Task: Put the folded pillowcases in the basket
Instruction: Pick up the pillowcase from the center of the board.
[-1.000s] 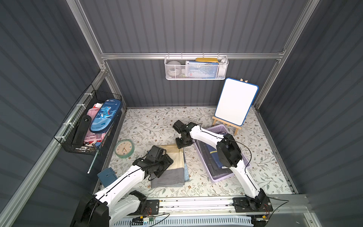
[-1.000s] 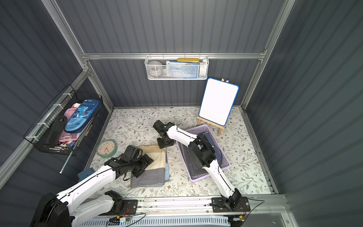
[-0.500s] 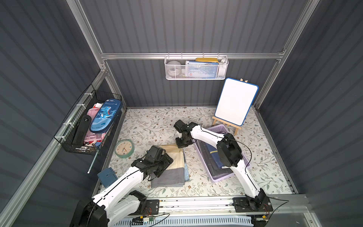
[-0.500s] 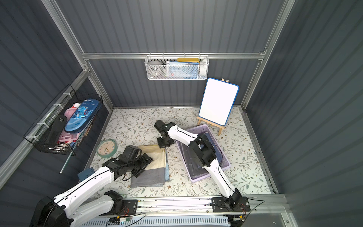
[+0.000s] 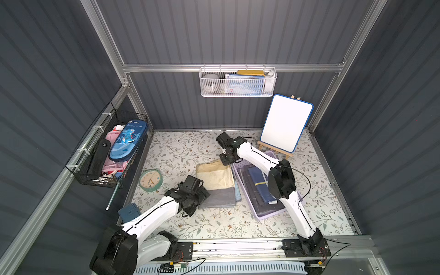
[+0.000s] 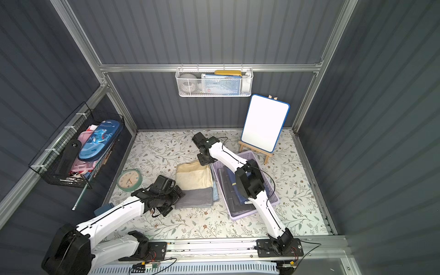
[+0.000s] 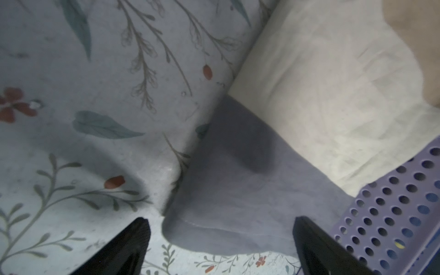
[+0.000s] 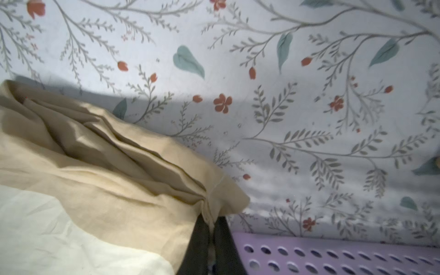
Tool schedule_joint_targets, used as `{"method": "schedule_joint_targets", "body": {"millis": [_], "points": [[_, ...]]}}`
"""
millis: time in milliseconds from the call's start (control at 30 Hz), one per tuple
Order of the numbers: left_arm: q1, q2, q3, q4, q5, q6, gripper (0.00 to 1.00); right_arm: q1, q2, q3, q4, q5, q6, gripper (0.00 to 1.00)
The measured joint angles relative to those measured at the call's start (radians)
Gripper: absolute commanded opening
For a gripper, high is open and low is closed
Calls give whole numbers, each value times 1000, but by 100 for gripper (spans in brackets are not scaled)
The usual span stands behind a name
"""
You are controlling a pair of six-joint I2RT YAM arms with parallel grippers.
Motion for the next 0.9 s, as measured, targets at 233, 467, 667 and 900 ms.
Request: {"method": "schedule_joint_targets", "body": {"millis": [233, 467, 667, 900], "points": [[0, 5, -6, 13, -24, -22, 69, -5, 46, 24, 14, -8, -7, 0], [0, 19, -8, 28, -38, -7, 53, -5, 46, 24, 10, -21, -6, 0], [0, 29, 0, -2, -23, 15, 61, -5, 46, 24, 10, -35, 2, 0], [-5, 238, 163, -100, -31, 55, 61, -5, 45, 24, 9, -63, 24, 0]]}}
